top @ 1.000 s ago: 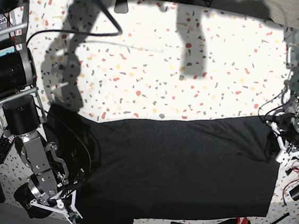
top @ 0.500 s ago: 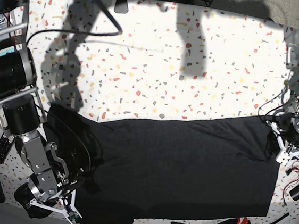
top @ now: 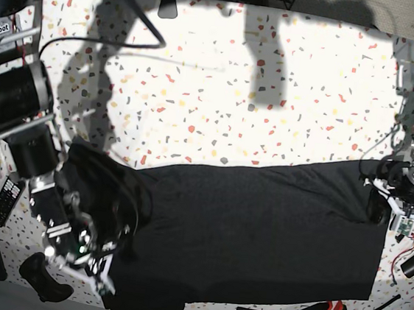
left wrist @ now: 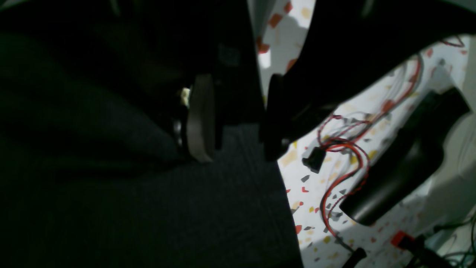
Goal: Fold the T-shirt properly
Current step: 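Grasp the shirt's edge corners with both grippers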
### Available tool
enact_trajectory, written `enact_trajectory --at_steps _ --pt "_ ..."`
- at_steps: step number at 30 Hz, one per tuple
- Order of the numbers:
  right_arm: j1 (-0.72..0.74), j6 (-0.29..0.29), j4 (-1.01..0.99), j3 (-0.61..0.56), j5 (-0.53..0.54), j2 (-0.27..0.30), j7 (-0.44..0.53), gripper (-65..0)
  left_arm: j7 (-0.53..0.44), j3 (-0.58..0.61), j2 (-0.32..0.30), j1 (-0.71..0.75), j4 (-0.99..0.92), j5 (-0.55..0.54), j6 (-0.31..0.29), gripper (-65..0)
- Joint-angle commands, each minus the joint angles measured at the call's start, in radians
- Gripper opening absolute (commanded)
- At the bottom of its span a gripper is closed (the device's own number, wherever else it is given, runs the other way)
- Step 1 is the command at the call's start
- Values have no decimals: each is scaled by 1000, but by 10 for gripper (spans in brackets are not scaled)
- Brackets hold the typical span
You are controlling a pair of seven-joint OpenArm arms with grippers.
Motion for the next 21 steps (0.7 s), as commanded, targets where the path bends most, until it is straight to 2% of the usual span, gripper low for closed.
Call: enact_trajectory --at_steps 1,4,6,8,10,12,15,18,21 --pt "22 -10 11 9 -2 8 21 -464 -24 -5 -21 -25 13 -45 10 -433" --pt "-29 -9 11 50 18 6 49 -464 -24 -5 -21 -26 13 -156 10 -433" --pt "-59 29 11 113 51 7 66 -464 -22 -5 -20 -25 13 -208 2 -432" --pt "-85 104 11 202 94 7 74 -464 17 -6 -20 -25 13 -235 -56 -433" --pt "-108 174 11 308 132 5 78 -464 58 -6 -17 -23 13 -269 -155 -433" --pt "-129 236 11 412 138 5 80 -464 56 -6 -4 -13 13 -277 -210 -433" --pt "-157 314 11 533 124 5 80 -465 42 -6 31 7 13 -277 -214 -433" --pt "-184 388 11 591 79 5 81 -465 36 -6 72 28 13 -274 -214 -433" --pt "-206 409 11 594 47 5 87 -465 9 -6 107 43 13 -274 -179 -433"
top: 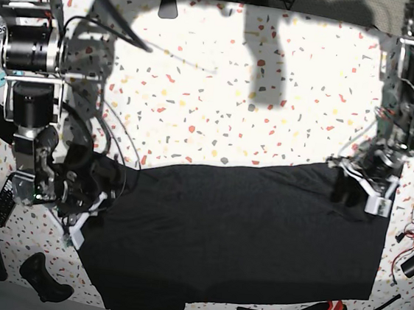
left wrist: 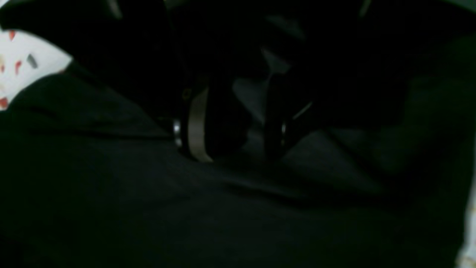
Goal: Fold the T-shirt properly
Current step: 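Grasp the shirt's edge corners with both grippers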
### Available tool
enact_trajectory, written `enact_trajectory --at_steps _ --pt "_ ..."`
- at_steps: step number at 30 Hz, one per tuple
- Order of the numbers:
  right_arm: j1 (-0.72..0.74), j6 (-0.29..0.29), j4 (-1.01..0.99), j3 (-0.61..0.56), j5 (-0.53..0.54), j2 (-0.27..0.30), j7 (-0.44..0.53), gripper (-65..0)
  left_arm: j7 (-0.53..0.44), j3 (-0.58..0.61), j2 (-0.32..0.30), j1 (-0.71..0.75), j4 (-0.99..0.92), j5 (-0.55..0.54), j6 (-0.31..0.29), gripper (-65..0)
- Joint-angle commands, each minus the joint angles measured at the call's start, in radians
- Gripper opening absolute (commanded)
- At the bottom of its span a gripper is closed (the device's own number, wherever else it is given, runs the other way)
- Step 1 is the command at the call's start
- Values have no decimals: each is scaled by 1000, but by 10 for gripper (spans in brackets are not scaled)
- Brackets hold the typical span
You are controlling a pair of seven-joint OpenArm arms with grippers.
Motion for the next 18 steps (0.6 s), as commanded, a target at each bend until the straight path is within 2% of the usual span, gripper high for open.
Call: enact_trajectory --at_steps 1,3,5,9,14,18 --pt "29 16 15 5 10 9 26 -465 -28 -6 -8 -27 13 -8 30 -433" --pt "19 15 15 5 6 9 30 -466 -19 -6 5 -24 13 5 80 -433" --pt "9 13 15 5 -48 8 39 -466 6 -6 11 -24 13 5 108 -433" --pt "-32 -51 15 5 -148 9 48 -466 60 -6 10 -21 13 5 152 -433" --pt "-100 -85 15 -26 -169 9 85 -467 130 -6 10 -2 13 2 151 -433" --pt "-136 -135 15 -67 -208 11 82 -467 192 -6 10 19 16 2 151 -433"
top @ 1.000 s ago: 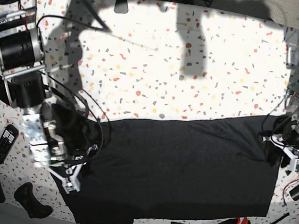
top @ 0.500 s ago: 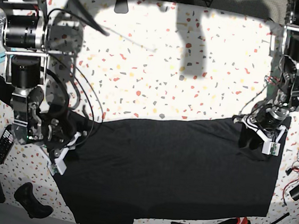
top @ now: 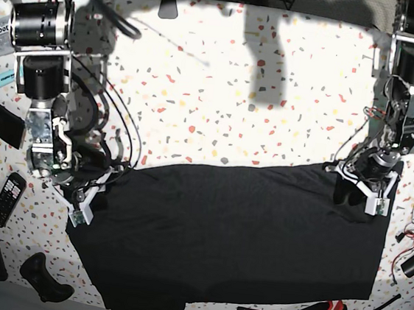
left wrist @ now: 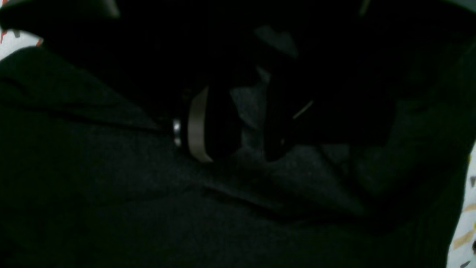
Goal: Fold the T-shirt properly
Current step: 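Grasp the shirt's edge corners with both grippers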
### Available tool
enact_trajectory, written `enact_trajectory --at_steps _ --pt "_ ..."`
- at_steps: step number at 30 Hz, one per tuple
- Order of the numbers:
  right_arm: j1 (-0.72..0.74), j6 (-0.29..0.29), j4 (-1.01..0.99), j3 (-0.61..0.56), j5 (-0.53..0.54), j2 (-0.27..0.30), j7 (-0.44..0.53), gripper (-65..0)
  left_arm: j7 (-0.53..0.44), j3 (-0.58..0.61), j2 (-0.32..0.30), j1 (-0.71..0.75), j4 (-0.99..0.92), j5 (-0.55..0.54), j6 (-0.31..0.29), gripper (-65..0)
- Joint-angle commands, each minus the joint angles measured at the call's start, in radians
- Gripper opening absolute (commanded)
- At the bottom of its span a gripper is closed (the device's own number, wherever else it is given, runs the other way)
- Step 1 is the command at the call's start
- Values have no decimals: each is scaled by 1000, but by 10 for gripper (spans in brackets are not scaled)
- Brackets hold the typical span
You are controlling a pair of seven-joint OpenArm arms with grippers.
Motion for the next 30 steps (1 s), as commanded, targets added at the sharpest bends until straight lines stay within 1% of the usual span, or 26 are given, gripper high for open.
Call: enact_trajectory --at_steps 1,4,6,10,13,14,17,21,23,25,30 --pt "-7 -24 -1 -10 -39 8 -57 -467 64 -5 -12 6 3 8 14 -433" --pt "-52 -22 61 -12 -32 17 -53 -497 114 -5 -14 38 35 8 14 -433" --pt "-87 -23 127 -11 -27 26 -65 -499 134 -5 -22 72 87 8 14 -433" --pt "-147 -23 238 -11 -27 45 -102 -499 133 -5 -54 160 234 9 15 -433" --pt "-172 -29 260 -11 -19 56 -103 -499 133 -5 -79 218 325 11 18 -433" --pt "-178 -35 260 -11 -20 58 -106 -499 133 -5 -85 232 341 11 27 -433" --pt "-204 -42 260 -10 -20 60 -113 -499 133 -5 -92 253 349 11 45 -433" --pt "-244 -42 260 -10 -20 68 -115 -499 135 -5 -92 278 349 12 44 -433" --pt "-266 -41 260 -10 -20 74 -119 -499 167 -5 -92 287 349 12 44 -433" --pt "-291 -42 260 -10 -19 84 -123 -499 196 -5 -92 295 349 12 45 -433" --pt "-361 -42 283 -10 -19 116 -124 -499 197 -5 -92 328 354 11 45 -433"
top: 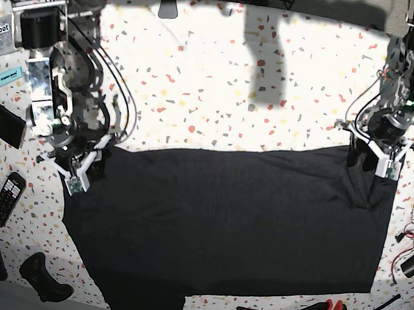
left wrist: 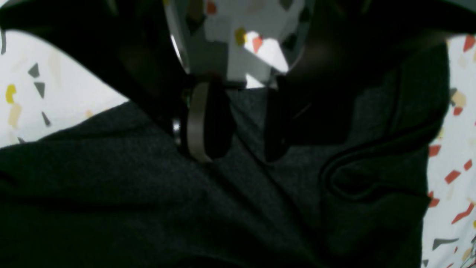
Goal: Fold the T-shirt properly
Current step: 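Grasp the shirt's edge corners with both grippers, then pull the shirt with both grippers away from its hem, unfolding it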
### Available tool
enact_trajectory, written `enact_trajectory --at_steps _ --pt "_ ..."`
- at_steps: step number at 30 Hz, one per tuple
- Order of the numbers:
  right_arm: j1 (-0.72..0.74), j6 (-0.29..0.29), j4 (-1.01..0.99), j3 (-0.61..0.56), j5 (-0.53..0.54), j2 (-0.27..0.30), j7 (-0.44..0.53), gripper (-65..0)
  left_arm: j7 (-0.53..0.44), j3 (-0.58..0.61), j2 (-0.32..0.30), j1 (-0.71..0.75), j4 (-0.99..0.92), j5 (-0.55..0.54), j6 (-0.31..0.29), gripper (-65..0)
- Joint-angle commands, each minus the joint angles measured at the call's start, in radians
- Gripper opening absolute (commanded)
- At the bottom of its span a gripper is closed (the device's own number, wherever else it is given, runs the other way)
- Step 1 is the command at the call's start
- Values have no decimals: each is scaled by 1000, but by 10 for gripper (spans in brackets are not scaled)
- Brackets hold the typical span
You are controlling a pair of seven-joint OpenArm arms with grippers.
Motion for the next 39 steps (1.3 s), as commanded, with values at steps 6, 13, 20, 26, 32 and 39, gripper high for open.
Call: enact_trajectory --at_steps 6,13,20,26,32,39 --pt "-152 6 96 -6 -36 58 -181 -499 84 2 -12 74 57 16 3 -433" --pt "-306 -11 256 -5 -19 106 -231 -499 145 -22 -12 181 190 113 45 -433" --pt "-423 -38 389 -5 -20 108 -270 -499 145 -132 -12 310 334 132 47 -433" --pt "-530 -39 465 -5 -21 109 -309 -499 145 -176 -12 395 364 132 47 -433" --pt "-655 -82 498 -5 -60 109 -309 -499 142 -176 -12 465 364 133 47 -433" --pt "-752 -128 519 13 -111 109 -309 -499 122 -176 -11 500 365 132 47 -433"
